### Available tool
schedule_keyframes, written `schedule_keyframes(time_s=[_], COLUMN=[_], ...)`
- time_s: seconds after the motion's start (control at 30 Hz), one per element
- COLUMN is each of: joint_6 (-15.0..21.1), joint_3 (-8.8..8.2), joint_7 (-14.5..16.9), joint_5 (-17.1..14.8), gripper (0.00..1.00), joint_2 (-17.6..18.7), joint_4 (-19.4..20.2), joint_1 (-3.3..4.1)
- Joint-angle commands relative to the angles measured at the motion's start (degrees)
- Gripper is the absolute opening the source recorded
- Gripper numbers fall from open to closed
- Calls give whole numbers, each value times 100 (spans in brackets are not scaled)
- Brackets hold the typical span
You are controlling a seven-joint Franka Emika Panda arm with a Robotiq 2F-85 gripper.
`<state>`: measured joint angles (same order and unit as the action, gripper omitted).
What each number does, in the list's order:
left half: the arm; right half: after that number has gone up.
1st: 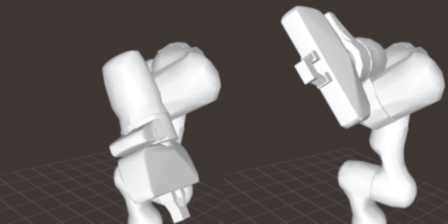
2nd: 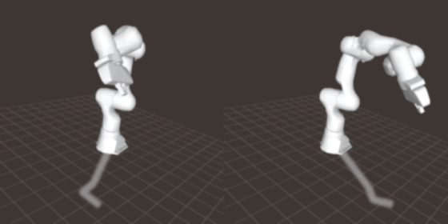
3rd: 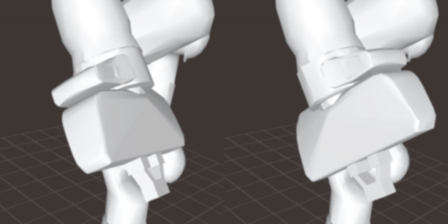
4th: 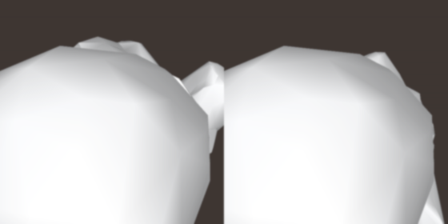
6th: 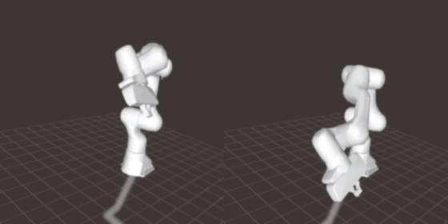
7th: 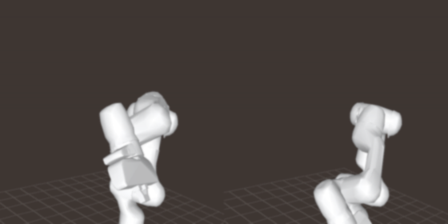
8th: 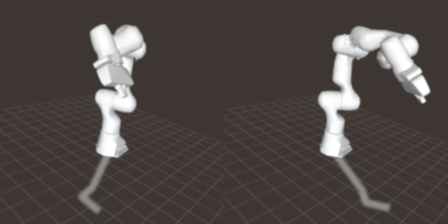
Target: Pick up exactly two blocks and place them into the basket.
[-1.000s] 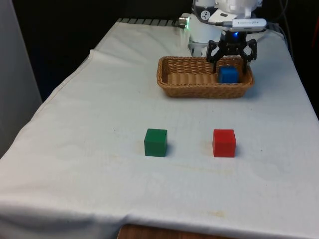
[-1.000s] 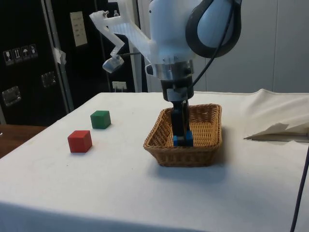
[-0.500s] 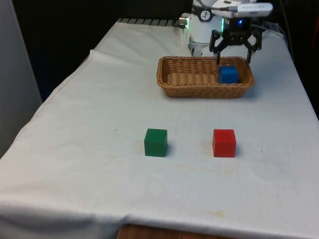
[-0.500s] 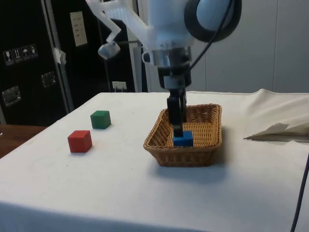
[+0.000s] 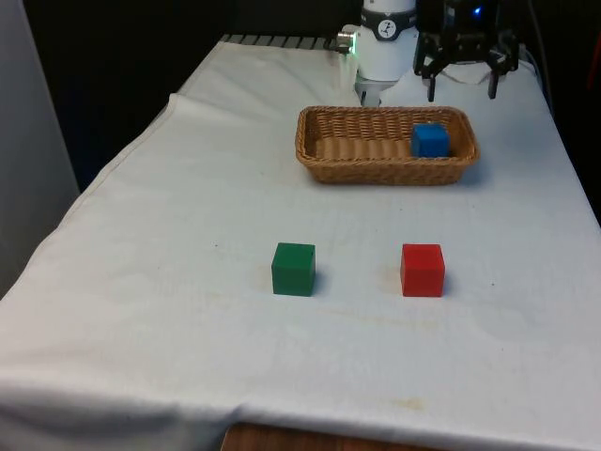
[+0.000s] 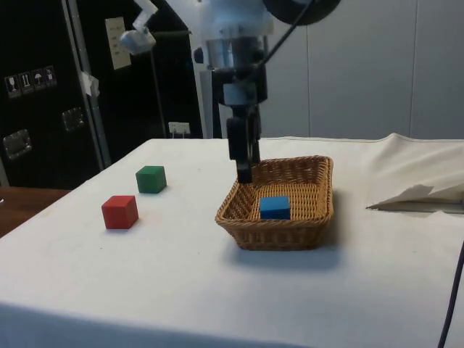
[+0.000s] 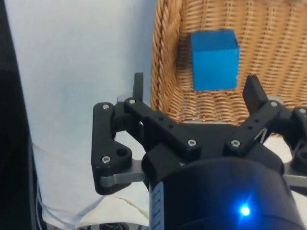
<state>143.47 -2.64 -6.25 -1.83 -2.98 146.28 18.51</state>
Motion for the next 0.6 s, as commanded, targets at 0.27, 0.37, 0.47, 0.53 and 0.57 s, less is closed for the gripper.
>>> schedule_keyframes(time_s=[0.27, 0.37, 0.47, 0.53, 0.57], joint_6=[-321, -338, -367, -384, -309], joint_3=[86, 97, 126, 120, 126], joint_7=[-97, -109, -115, -97, -74], joint_5=[6, 17, 17, 11, -6], gripper=[100, 100, 100, 100, 100], joint_2=[338, 441, 665, 773, 716], joint_4=[-665, -796, -1077, -1215, -1129], joint_1=[17, 23, 17, 11, 11])
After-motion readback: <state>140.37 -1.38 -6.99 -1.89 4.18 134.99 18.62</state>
